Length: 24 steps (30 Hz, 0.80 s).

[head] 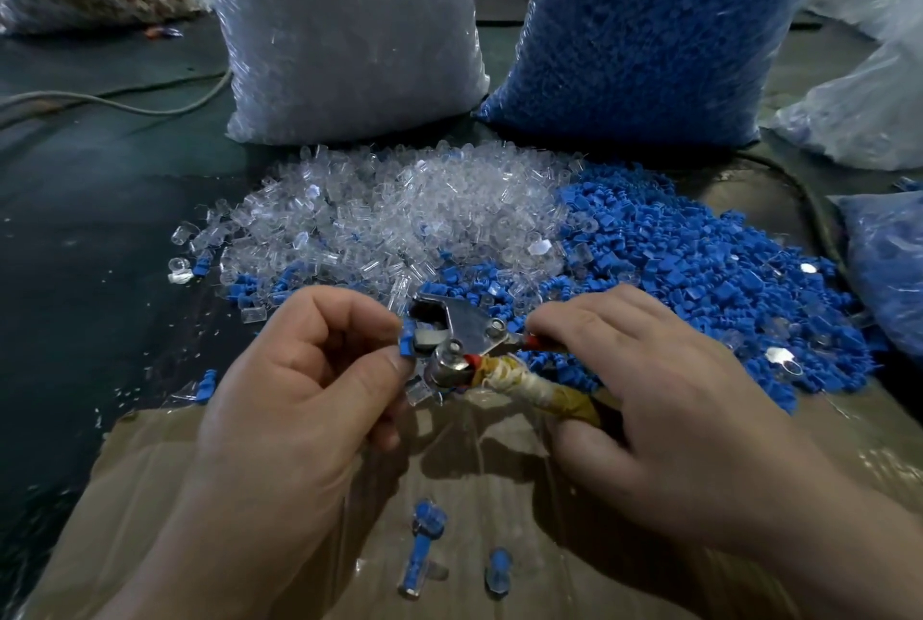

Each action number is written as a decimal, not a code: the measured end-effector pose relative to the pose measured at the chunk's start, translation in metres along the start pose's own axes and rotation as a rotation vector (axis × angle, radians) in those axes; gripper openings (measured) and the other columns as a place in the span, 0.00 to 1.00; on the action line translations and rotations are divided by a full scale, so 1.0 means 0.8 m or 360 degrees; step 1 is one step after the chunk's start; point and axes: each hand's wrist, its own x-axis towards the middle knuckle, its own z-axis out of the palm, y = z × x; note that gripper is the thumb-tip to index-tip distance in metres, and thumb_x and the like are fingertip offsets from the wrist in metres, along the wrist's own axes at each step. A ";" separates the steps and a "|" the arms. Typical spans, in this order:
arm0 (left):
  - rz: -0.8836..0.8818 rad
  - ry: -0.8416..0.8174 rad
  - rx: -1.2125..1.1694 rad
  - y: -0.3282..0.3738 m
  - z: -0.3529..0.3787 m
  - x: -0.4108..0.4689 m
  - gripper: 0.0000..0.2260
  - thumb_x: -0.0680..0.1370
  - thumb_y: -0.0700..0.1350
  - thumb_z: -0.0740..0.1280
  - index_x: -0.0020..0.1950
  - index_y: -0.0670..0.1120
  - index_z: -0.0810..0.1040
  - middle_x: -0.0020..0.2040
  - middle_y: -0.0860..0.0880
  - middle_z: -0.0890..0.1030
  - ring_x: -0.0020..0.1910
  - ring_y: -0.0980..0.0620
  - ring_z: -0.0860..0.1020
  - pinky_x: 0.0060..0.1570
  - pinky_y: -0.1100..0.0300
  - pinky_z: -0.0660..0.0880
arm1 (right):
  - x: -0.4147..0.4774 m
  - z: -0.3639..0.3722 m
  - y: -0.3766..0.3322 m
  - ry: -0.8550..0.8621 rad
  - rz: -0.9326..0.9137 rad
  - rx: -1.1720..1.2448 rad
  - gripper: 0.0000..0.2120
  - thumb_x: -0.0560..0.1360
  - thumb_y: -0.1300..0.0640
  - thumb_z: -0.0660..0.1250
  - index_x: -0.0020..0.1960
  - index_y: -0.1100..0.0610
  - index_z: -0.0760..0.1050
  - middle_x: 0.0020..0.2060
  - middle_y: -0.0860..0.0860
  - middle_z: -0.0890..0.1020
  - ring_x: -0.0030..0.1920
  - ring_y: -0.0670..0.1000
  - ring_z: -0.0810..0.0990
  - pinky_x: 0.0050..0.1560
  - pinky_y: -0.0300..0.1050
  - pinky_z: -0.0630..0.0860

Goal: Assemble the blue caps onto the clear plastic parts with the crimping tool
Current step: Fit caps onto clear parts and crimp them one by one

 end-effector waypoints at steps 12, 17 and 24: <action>-0.0026 -0.0104 0.0080 0.009 0.000 -0.002 0.06 0.69 0.45 0.75 0.43 0.55 0.82 0.33 0.48 0.81 0.27 0.53 0.77 0.25 0.61 0.77 | 0.004 0.004 0.001 -0.0028 -0.0076 -0.0089 0.26 0.70 0.39 0.59 0.63 0.52 0.77 0.46 0.46 0.80 0.46 0.51 0.78 0.46 0.48 0.78; 0.0009 -0.0067 0.0093 0.009 -0.001 -0.004 0.09 0.69 0.42 0.71 0.43 0.56 0.81 0.33 0.47 0.81 0.27 0.52 0.78 0.25 0.61 0.77 | 0.005 0.001 0.000 -0.0003 -0.0077 -0.0075 0.25 0.69 0.40 0.60 0.59 0.51 0.79 0.40 0.44 0.78 0.41 0.49 0.77 0.40 0.44 0.75; 0.0024 0.0091 0.0205 0.011 -0.003 -0.002 0.10 0.72 0.41 0.74 0.42 0.57 0.81 0.31 0.48 0.80 0.26 0.53 0.77 0.26 0.64 0.75 | 0.001 0.003 0.007 0.0073 0.0054 -0.0051 0.26 0.68 0.37 0.60 0.62 0.48 0.75 0.48 0.41 0.78 0.49 0.47 0.74 0.47 0.42 0.73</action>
